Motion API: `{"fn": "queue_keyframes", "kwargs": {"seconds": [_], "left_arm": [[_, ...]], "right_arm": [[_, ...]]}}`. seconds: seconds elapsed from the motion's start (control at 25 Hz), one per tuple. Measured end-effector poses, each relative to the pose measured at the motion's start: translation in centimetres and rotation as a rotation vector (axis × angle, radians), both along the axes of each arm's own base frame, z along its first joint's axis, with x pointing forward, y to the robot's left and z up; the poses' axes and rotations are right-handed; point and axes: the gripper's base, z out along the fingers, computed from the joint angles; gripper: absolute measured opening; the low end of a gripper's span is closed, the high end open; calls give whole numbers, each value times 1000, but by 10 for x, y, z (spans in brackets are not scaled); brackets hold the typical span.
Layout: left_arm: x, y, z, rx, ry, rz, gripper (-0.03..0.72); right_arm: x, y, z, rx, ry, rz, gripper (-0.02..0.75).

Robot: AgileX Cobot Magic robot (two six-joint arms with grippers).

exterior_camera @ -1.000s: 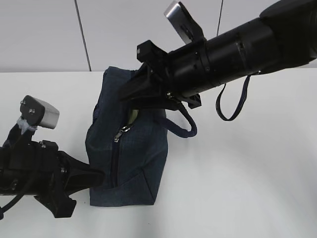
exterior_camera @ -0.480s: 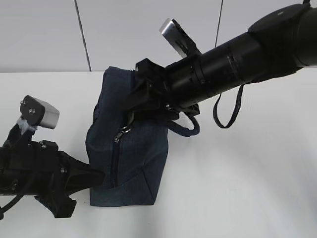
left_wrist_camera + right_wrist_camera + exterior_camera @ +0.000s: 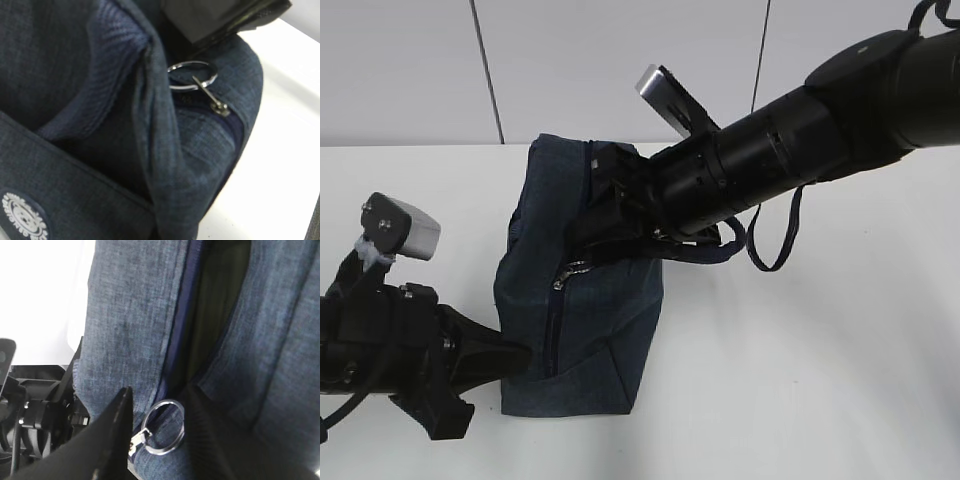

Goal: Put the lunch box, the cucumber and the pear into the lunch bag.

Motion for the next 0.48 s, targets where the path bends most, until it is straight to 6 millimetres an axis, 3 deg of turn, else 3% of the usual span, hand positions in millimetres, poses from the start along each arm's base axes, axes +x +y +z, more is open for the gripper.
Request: {"fn": "queue_keyframes", "kwargs": {"seconds": [0.48], "left_arm": [[0, 0, 0, 0, 0, -1, -8]], "right_arm": [[4, -3, -3, -57, -53, -14, 290]]}}
